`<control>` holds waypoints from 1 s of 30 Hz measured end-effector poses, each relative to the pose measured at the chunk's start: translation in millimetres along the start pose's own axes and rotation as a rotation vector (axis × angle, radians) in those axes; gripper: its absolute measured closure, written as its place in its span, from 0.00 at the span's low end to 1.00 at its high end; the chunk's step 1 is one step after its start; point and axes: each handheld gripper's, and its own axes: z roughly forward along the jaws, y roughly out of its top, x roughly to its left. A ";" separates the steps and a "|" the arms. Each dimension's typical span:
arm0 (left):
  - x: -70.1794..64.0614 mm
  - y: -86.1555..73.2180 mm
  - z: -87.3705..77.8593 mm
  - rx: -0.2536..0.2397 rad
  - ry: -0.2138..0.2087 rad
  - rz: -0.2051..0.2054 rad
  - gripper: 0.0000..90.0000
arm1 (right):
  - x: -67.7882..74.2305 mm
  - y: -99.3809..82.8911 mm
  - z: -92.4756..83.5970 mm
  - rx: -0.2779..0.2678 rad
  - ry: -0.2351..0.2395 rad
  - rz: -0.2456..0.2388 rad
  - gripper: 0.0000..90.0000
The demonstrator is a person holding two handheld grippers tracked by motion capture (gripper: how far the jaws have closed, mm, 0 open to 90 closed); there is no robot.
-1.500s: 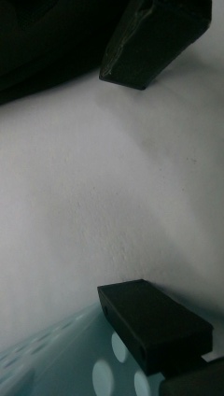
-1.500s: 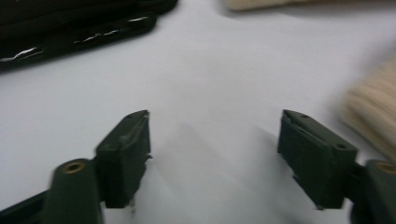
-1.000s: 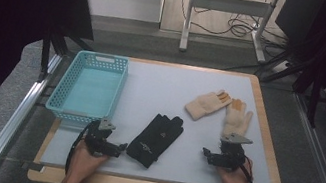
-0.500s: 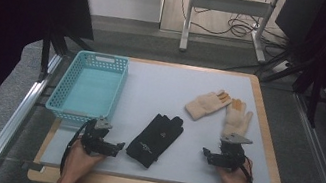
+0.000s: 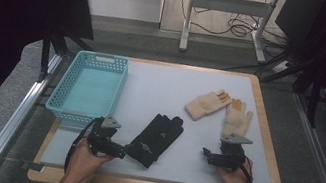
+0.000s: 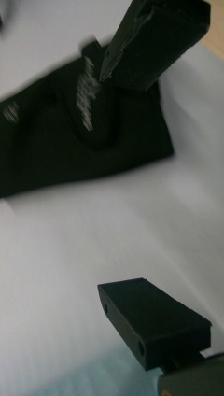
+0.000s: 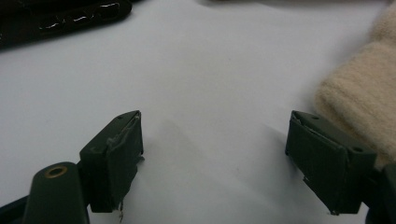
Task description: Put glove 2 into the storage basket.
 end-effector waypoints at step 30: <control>-35.8 39.6 92.8 0.198 -0.004 0.037 0.00 | -0.2 -0.1 0.3 -0.003 0.003 0.003 0.21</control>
